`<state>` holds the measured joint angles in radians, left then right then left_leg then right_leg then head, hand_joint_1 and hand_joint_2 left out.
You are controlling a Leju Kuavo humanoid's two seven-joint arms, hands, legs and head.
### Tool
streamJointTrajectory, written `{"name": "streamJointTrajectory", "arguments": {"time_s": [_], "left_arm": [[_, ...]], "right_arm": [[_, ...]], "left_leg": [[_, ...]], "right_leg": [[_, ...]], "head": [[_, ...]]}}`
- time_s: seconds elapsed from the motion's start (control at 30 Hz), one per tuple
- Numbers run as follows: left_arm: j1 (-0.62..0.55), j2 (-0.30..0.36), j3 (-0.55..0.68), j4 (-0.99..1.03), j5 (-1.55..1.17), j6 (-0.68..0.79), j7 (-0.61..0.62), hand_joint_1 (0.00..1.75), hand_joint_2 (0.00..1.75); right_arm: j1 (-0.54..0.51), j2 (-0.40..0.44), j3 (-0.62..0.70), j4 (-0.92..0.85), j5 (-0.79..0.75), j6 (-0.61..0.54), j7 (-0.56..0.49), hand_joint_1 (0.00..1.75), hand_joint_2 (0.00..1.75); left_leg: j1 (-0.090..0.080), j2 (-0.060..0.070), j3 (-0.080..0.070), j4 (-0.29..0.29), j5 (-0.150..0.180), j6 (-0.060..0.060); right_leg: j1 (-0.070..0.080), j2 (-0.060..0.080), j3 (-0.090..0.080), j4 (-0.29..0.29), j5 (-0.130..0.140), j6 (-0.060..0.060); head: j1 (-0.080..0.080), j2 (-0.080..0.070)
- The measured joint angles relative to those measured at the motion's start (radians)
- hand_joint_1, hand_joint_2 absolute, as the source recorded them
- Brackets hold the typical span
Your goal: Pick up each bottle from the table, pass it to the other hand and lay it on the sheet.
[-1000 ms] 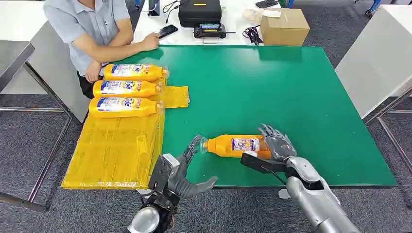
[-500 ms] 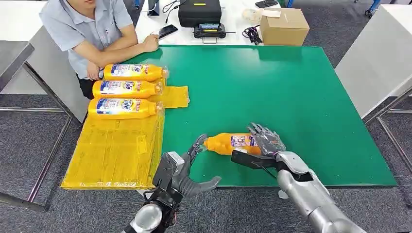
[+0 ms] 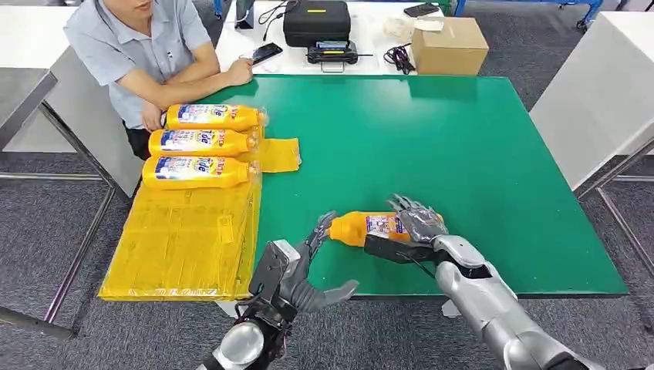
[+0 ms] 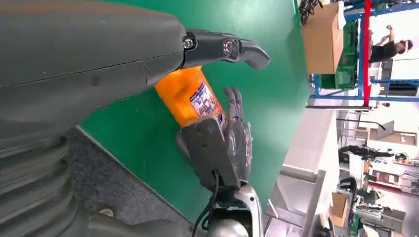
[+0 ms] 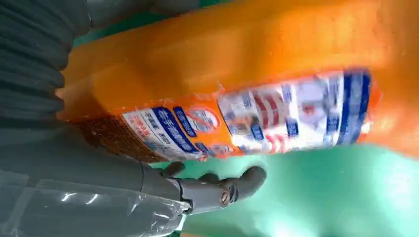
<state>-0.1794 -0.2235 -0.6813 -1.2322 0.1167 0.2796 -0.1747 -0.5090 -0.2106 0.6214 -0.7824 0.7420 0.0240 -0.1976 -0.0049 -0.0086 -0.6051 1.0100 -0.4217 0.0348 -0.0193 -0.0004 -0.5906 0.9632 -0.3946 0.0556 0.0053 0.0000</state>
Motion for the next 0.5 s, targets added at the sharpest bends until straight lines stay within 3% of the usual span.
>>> {"name": "streamJointTrajectory", "arguments": {"time_s": [0.5], "left_arm": [[-0.003,-0.005,0.000,0.002,0.001,-0.007,0.000,0.00,1.75]], "right_arm": [[-0.025,-0.016,0.021,0.016,-0.013,0.022,-0.010,1.75,1.75]], "left_leg": [[0.000,0.000,0.001,0.000,0.000,0.000]], "right_leg": [[0.000,0.000,0.001,0.000,0.000,0.000]], "head": [[0.000,0.000]]}}
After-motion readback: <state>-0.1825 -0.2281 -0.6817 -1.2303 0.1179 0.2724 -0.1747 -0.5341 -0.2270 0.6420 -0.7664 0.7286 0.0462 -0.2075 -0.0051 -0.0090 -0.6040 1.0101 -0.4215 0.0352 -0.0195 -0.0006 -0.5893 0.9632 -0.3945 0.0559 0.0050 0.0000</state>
